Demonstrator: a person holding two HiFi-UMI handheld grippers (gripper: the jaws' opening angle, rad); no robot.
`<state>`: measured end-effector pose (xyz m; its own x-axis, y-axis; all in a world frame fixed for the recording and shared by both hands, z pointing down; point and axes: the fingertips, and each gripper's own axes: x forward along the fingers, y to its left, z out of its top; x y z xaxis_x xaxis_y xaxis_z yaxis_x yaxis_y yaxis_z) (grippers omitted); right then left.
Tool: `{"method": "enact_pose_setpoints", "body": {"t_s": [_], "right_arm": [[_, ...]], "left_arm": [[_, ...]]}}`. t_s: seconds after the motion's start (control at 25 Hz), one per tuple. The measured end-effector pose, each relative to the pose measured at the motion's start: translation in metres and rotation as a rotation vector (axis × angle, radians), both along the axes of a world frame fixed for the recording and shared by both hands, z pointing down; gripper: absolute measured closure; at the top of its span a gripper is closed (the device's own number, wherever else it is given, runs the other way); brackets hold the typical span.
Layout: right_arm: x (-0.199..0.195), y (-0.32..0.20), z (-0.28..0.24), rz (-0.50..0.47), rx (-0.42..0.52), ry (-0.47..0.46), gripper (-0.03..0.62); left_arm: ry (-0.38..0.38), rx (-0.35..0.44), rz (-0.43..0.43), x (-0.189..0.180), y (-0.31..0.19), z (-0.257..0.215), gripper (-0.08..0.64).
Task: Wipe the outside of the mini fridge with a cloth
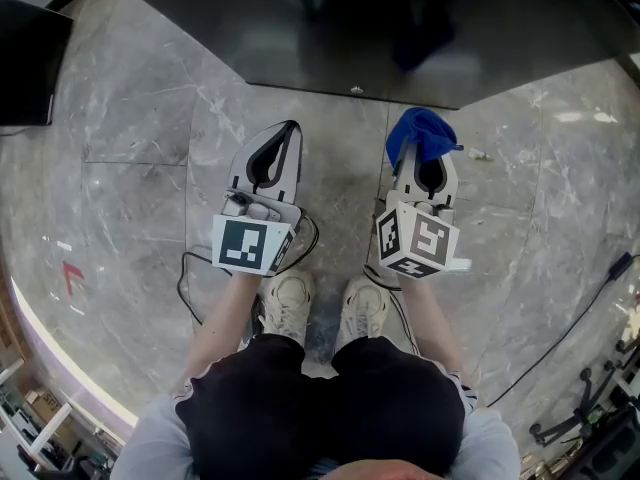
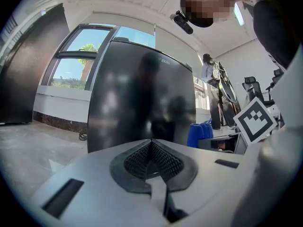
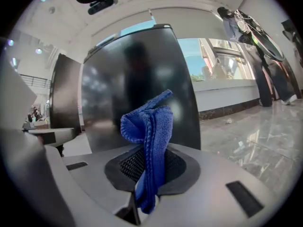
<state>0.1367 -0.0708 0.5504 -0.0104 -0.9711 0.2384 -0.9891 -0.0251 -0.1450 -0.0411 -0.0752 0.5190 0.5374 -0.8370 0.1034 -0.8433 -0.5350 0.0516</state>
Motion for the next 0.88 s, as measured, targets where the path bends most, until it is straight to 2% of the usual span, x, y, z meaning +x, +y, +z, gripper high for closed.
{"method": "enact_pose_setpoints", "body": {"t_s": [0.24, 0.32, 0.44, 0.68, 0.88], "right_arm": [[-0.033, -0.002, -0.024, -0.109, 0.091, 0.149, 0.517], [-0.037, -0.005, -0.029, -0.115, 0.106, 0.137, 0.517], [-0.039, -0.005, -0.033, -0.131, 0.111, 0.132, 0.517], [-0.044, -0.009, -0.055, -0.147, 0.136, 0.124, 0.517], [-0.045, -0.012, -0.078, -0.143, 0.139, 0.086, 0.517]], "left_arm": [[0.055, 0.02, -0.007, 0.01, -0.002, -0.015, 0.555], [0.048, 0.023, -0.009, 0.007, -0.003, -0.016, 0.555], [0.091, 0.023, -0.035, 0.004, -0.008, -0.024, 0.555], [0.07, 0.026, -0.005, 0.007, -0.011, -0.032, 0.555], [0.124, 0.057, -0.016, 0.017, -0.024, -0.066, 0.555]]}}
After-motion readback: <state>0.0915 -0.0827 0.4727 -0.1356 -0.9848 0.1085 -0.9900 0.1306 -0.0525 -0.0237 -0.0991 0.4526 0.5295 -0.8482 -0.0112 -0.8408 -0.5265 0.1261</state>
